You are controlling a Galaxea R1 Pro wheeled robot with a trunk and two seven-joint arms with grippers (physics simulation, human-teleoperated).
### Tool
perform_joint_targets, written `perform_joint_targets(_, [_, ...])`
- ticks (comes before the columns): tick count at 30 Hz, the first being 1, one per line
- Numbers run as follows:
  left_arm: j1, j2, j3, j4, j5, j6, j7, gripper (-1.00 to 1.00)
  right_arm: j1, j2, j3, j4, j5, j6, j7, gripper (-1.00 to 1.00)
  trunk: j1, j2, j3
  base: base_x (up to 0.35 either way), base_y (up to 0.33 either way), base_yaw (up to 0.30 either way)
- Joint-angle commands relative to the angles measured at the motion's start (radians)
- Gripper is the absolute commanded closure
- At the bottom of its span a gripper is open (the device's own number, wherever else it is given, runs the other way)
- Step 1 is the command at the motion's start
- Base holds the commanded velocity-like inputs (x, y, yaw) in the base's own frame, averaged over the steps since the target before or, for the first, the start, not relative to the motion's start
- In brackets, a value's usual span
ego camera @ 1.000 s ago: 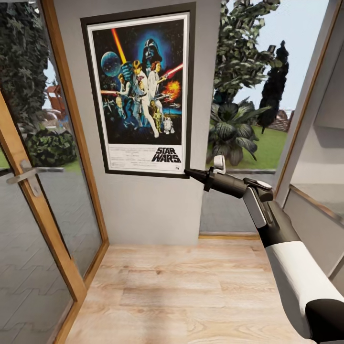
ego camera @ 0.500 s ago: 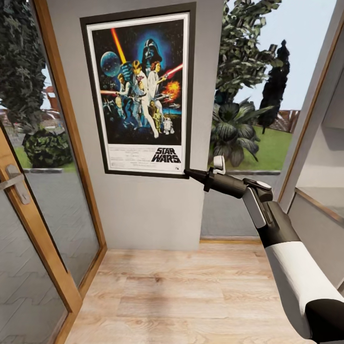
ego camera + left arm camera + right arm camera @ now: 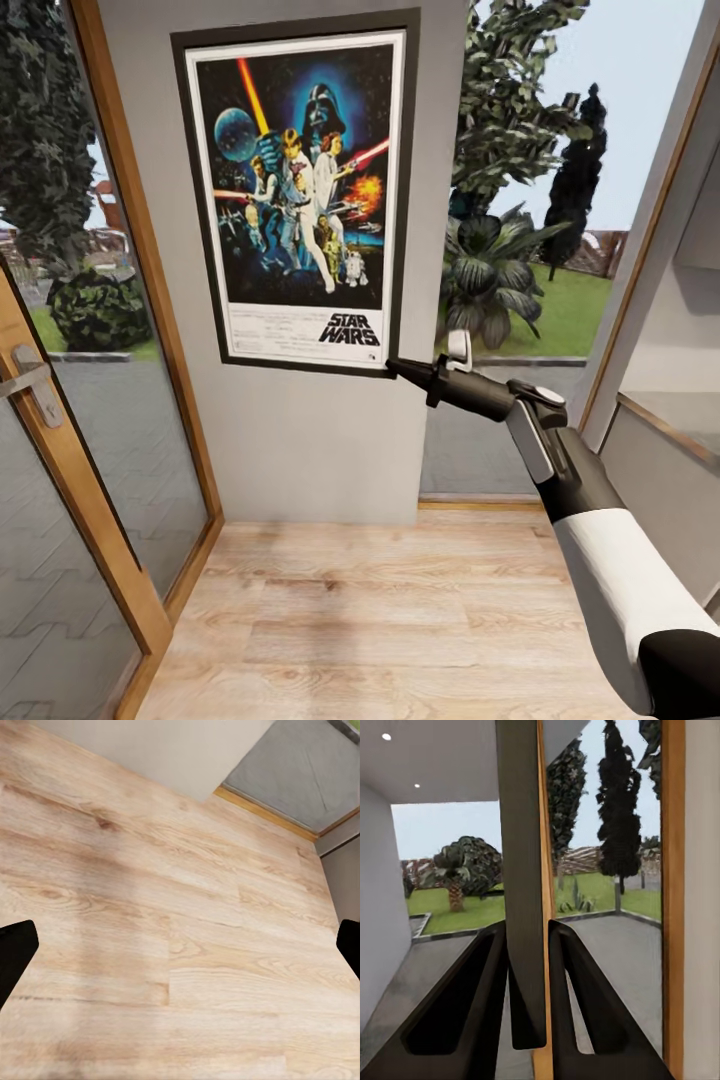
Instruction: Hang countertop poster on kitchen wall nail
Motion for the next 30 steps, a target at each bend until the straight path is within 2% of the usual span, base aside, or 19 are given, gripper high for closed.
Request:
perform_joint_targets(1, [0.000,0.000,-0.008,0.000,0.007,-0.004,-0.002,-1.00,-0.001,-0.001,0.002,0.003,-0.011,0.009,0.002,1.00,0.000,-0.001,-0.001,0.000,0.000,0.000])
perform_joint_targets(25, [0.000,0.000,-0.008,0.000,0.007,-0.005,-0.002,-1.00,0.002,-0.001,0.002,0.030,-0.011,-0.005,0.010,1.00,0.000,-0.001,-0.001,0.000,0.000,0.000])
perform_joint_targets(27, [0.000,0.000,-0.008,0.000,0.007,-0.005,-0.002,-1.00,0.002,-0.001,0.002,0.040,-0.010,-0.014,0.017,1.00,0.000,-0.001,-0.001,0.000,0.000,0.000])
perform_joint_targets(30, [0.000,0.000,-0.008,0.000,0.007,-0.005,-0.002,-1.00,0.002,-0.001,0.002,0.076,-0.007,-0.069,0.051,1.00,0.000,-0.001,-0.001,0.000,0.000,0.000])
